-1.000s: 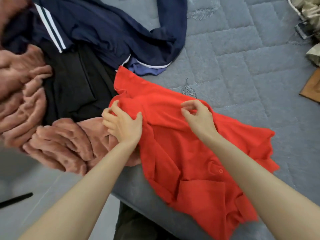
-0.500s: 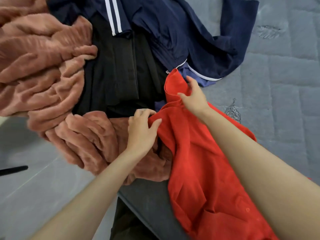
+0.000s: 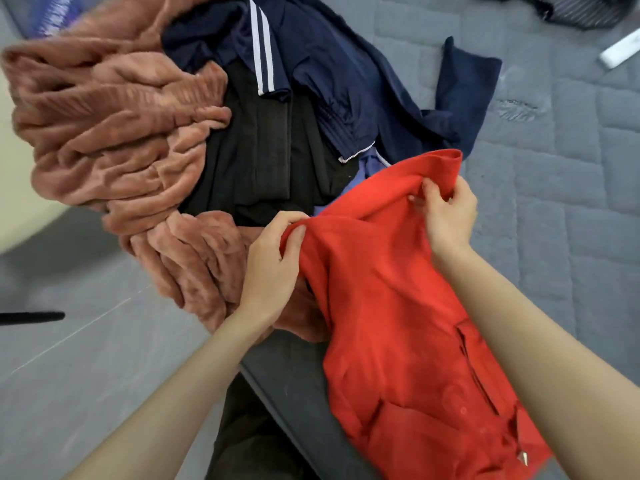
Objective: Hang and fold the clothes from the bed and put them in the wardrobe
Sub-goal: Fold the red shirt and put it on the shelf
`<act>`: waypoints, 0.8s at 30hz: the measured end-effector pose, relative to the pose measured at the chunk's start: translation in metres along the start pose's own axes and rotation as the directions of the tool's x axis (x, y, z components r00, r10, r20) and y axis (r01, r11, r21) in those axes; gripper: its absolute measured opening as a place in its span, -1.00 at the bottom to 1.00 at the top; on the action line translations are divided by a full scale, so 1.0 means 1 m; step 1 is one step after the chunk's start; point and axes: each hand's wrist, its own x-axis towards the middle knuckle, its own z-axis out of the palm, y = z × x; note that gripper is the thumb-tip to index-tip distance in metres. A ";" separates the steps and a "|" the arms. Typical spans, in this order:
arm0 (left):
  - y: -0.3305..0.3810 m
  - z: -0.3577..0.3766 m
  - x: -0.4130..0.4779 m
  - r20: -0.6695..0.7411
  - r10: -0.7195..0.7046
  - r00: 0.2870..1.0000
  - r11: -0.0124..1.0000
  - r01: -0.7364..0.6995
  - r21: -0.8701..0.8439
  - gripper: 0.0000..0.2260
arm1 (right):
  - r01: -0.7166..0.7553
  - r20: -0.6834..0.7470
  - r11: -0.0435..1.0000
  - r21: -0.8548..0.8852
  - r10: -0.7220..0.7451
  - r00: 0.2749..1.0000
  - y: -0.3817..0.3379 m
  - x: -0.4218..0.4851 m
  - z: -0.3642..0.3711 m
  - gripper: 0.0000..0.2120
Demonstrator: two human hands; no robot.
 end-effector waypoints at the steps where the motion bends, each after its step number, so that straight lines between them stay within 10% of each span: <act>1: 0.008 -0.005 -0.004 -0.018 0.023 1.000 1.000 -0.023 0.011 -0.85 | 0.075 0.015 0.995 -0.072 -0.074 0.997 -0.006 -0.003 -0.007 -0.85; 10: 0.027 -0.021 0.006 -0.247 0.021 0.969 0.928 0.073 0.365 -0.79 | -0.056 -0.024 0.996 -0.074 0.055 0.998 -0.042 0.005 0.009 -0.93; 16: 0.013 0.056 0.007 0.334 -0.037 0.942 0.837 -0.153 0.525 -0.68 | -0.171 0.037 0.962 -0.215 0.183 0.982 -0.014 0.022 0.031 -0.63; 20: -0.013 0.100 0.017 0.265 -0.333 0.905 0.757 0.089 0.647 -0.27 | -0.209 0.172 0.941 -0.266 0.259 0.950 0.014 0.028 0.034 -0.55; 24: -0.039 0.112 0.030 0.120 -0.319 0.940 0.627 0.114 0.771 -0.25 | -0.174 0.379 0.939 -0.298 0.284 0.881 0.029 0.032 0.037 -0.67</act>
